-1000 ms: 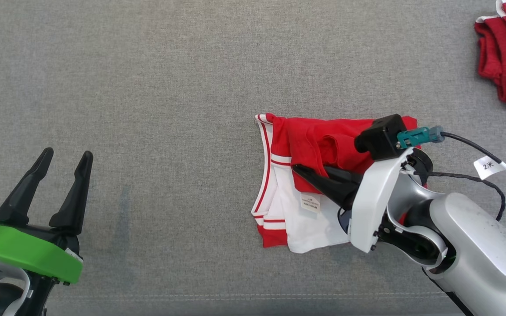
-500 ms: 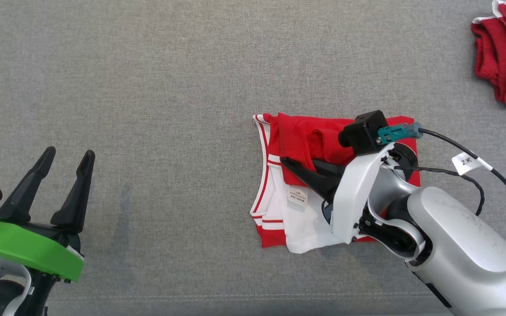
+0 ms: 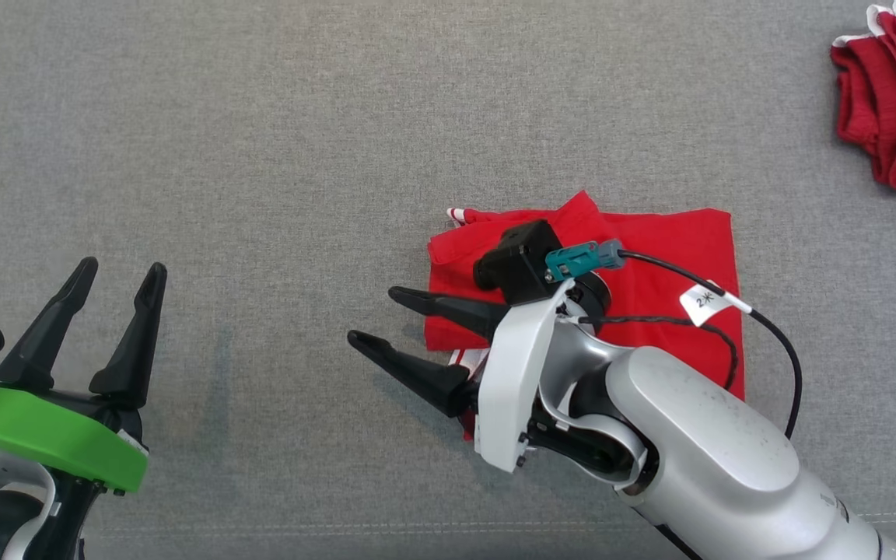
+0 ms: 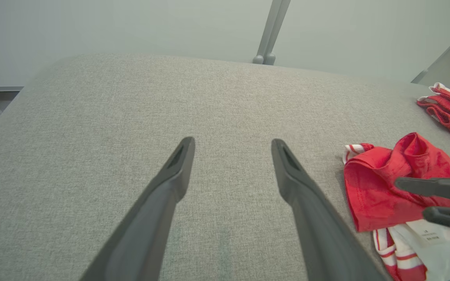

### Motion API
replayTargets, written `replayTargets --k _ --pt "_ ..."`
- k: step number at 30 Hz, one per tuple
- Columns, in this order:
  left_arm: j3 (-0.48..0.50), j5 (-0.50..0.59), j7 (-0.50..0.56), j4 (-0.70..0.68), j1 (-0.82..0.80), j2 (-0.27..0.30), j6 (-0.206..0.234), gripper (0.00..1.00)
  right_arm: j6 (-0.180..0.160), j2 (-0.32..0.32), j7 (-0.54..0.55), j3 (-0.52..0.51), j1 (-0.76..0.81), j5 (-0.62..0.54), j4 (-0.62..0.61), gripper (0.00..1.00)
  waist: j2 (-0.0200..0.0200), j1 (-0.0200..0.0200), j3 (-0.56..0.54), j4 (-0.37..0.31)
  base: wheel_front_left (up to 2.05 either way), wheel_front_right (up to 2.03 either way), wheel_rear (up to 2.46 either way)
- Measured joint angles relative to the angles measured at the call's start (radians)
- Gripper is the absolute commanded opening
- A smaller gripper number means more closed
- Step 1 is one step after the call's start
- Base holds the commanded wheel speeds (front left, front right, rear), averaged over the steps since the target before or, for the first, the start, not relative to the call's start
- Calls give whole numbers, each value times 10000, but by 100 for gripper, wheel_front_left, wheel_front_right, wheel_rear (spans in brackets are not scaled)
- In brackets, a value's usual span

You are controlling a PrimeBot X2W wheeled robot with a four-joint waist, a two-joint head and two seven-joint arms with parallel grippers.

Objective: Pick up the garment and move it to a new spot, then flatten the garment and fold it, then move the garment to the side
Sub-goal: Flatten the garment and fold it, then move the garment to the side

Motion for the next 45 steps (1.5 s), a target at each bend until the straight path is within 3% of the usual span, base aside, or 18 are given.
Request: replayTargets --k 4,9,17,21,26,33,45 --pt "81 0 -17 54 -29 0 2 100 2 -94 -245 -144 -158 35 -12 100 0 0 -140 -32 0 0 0" --pt "180 0 -105 100 -10 -40 102 100 -61 -796 -729 -1172 -159 19 -180 100 0 0 -378 -121 0 0 0" --pt "278 -88 -119 -117 354 -148 201 100 -1087 -2290 -1126 -3124 980 368 -17 100 0 0 -633 -466 0 0 0" --pt "224 -161 -119 -244 481 -199 203 100 -1260 -2834 -1028 -3432 2116 897 391 100 1 0 -655 -632 0 0 0" --pt "209 -161 -117 -405 584 -201 278 100 -1267 -3160 -922 -3478 2958 1135 782 100 0 0 -582 -787 0 0 0" --pt "121 -153 -113 -489 586 -176 278 100 -1233 -3208 -922 -3662 2983 1453 811 100 0 0 -465 -846 0 0 0" --pt "-25 -128 -100 -495 575 -157 276 100 -965 -3264 -217 -3641 2858 2027 1139 100 0 0 -418 -373 0 0 0"
